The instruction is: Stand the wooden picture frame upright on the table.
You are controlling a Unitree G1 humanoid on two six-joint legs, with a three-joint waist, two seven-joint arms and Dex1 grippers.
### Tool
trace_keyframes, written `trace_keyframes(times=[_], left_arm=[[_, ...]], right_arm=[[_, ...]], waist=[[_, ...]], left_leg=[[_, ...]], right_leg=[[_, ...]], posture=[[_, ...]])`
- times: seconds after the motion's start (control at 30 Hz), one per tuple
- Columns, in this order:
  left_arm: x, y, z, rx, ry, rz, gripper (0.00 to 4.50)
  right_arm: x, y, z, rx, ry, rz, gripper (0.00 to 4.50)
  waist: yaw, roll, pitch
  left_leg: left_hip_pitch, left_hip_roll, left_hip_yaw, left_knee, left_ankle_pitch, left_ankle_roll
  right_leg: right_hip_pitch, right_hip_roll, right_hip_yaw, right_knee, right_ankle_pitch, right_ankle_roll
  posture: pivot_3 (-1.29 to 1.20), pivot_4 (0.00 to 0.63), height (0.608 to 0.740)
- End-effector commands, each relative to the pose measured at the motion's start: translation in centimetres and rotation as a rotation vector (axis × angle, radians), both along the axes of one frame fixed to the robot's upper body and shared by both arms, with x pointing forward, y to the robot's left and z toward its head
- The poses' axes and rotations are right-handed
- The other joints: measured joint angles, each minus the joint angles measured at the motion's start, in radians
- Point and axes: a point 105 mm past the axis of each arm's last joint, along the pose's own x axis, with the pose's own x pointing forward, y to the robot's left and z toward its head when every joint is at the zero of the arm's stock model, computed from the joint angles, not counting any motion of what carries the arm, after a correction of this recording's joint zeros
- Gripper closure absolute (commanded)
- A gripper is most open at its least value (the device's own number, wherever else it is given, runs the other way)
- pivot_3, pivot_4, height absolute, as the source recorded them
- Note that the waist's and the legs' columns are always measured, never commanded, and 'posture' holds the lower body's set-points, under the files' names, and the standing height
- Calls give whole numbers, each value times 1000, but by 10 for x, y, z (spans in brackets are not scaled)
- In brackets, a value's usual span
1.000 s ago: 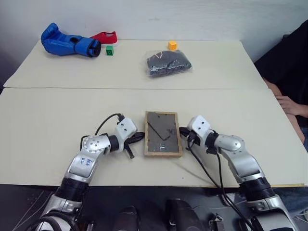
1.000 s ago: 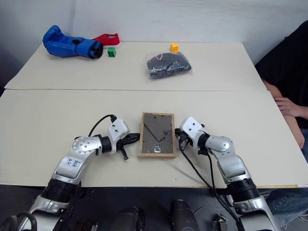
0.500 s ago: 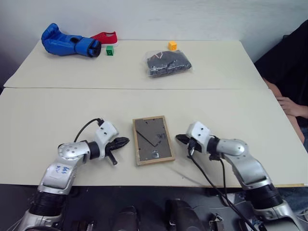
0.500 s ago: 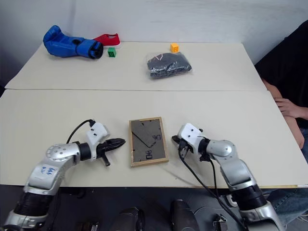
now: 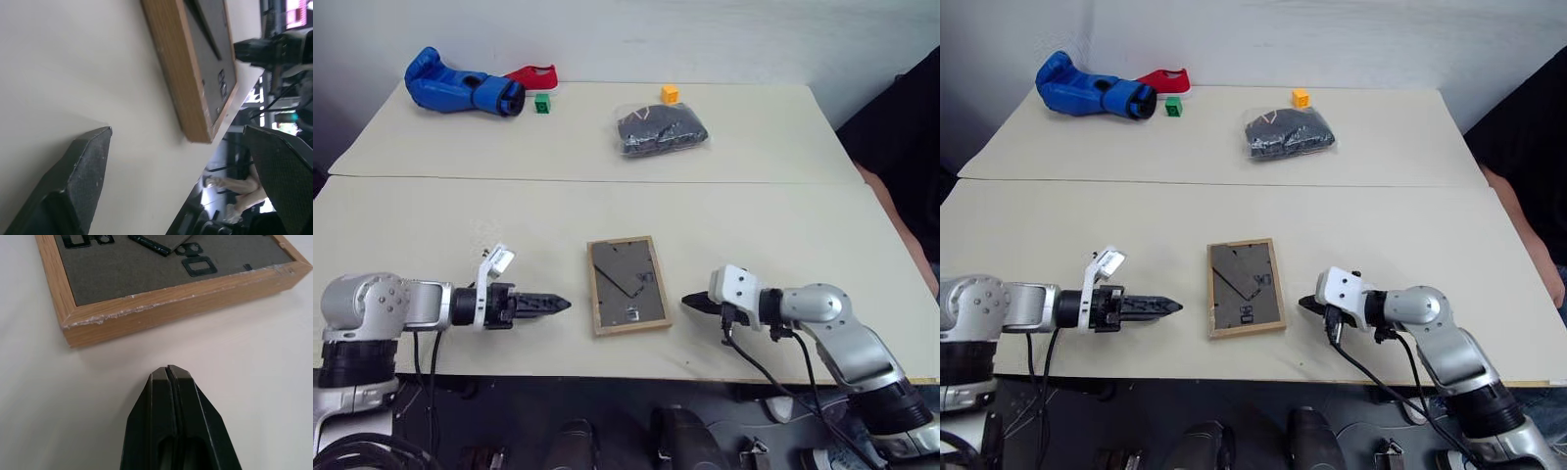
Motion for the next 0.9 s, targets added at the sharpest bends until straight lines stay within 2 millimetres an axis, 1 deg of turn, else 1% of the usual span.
trace_keyframes(times=[0.03,0.1,0.17,0.3,0.43,0.53,0.67,0.77,0.87,0.9], left_arm=[[-4,-20,-17,32,85,-49,76],[-9,-32,-17,19,104,-98,76],[-11,-39,-19,13,129,-113,76],[-18,-51,-18,-24,171,-146,76],[-24,-59,-19,-60,210,-154,76],[-20,-66,-25,-72,230,-84,76],[-10,-77,-27,-138,248,9,76],[-9,-83,-29,-128,247,20,76],[-8,-88,-28,-143,241,28,630],[-9,-89,-27,-150,240,23,973]], right_arm=[[4,9,7,1,-49,17,4500],[4,13,6,-7,-51,25,4500],[3,19,6,-5,-46,27,4500],[0,29,5,1,-40,35,4500],[-1,33,4,-2,-36,31,4500],[-3,36,2,-10,-34,39,4500],[-6,37,-1,-34,-37,53,4500],[-10,38,-3,-41,-30,63,4500],[-11,39,-4,-40,-27,63,4500],[-11,39,-4,-40,-27,63,4500]], waist=[[9,0,0],[16,0,0],[18,0,0],[13,0,-1],[10,0,-1],[11,1,-1],[18,1,-3],[20,0,-5],[19,1,-5],[18,1,-5]], left_leg=[[0,0,0,1,0,0],[0,0,0,2,-1,0],[-1,0,-2,3,-2,0],[-1,0,-3,6,-3,0],[-1,0,-2,7,-3,-1],[-1,0,-2,7,-3,-1],[0,0,-3,8,-3,-1],[0,-1,-4,9,-3,-1],[0,-1,-4,9,-3,-1],[0,-1,-3,9,-3,-1]], right_leg=[[0,0,0,0,0,0],[0,0,0,0,0,0],[0,0,0,0,0,0],[2,0,-1,0,0,0],[1,0,-1,0,0,0],[1,0,-1,0,0,0],[3,0,-1,-1,0,0],[4,0,-1,-2,0,0],[4,0,-2,-2,0,1],[4,0,-2,-2,0,1]], posture=[[0,150,740],[0,150,740],[0,150,740],[0,150,740],[0,150,740],[0,150,740],[0,150,740],[0,150,740],[0,150,740],[0,150,740]])
